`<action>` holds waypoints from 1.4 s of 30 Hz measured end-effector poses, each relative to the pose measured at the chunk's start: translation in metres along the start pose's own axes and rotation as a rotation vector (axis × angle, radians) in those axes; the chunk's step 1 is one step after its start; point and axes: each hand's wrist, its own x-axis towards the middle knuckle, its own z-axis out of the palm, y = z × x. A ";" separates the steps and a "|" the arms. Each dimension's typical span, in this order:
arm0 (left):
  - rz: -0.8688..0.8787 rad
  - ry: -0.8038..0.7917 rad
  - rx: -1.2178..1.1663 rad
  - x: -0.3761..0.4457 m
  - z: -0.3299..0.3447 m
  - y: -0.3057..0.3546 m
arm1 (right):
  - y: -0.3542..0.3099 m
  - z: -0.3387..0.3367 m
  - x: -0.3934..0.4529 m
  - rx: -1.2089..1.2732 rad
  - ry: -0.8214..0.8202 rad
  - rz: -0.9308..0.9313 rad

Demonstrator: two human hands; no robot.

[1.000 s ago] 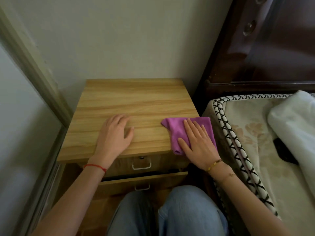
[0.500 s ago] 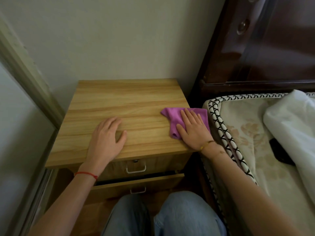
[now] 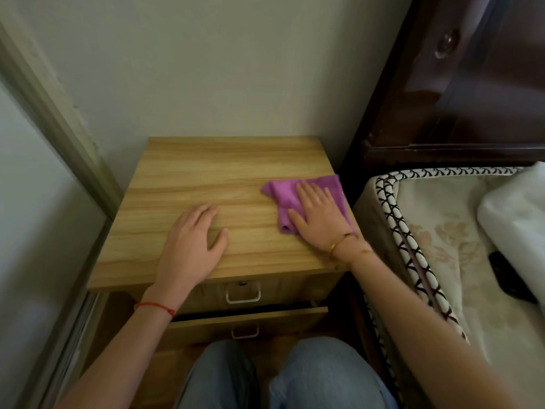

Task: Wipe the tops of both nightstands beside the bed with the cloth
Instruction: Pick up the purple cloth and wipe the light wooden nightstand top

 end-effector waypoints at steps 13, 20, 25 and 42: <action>0.001 0.027 0.008 0.001 0.001 0.000 | 0.007 0.010 0.085 -0.040 -0.008 0.002; -0.021 0.012 -0.010 0.003 0.001 0.001 | 0.034 0.005 0.069 -0.004 0.007 -0.110; -0.038 0.003 -0.026 0.003 0.000 0.001 | 0.058 -0.002 0.153 -0.082 -0.050 0.138; -0.039 0.014 -0.094 0.003 -0.002 0.002 | 0.018 0.011 0.170 -0.072 -0.061 -0.103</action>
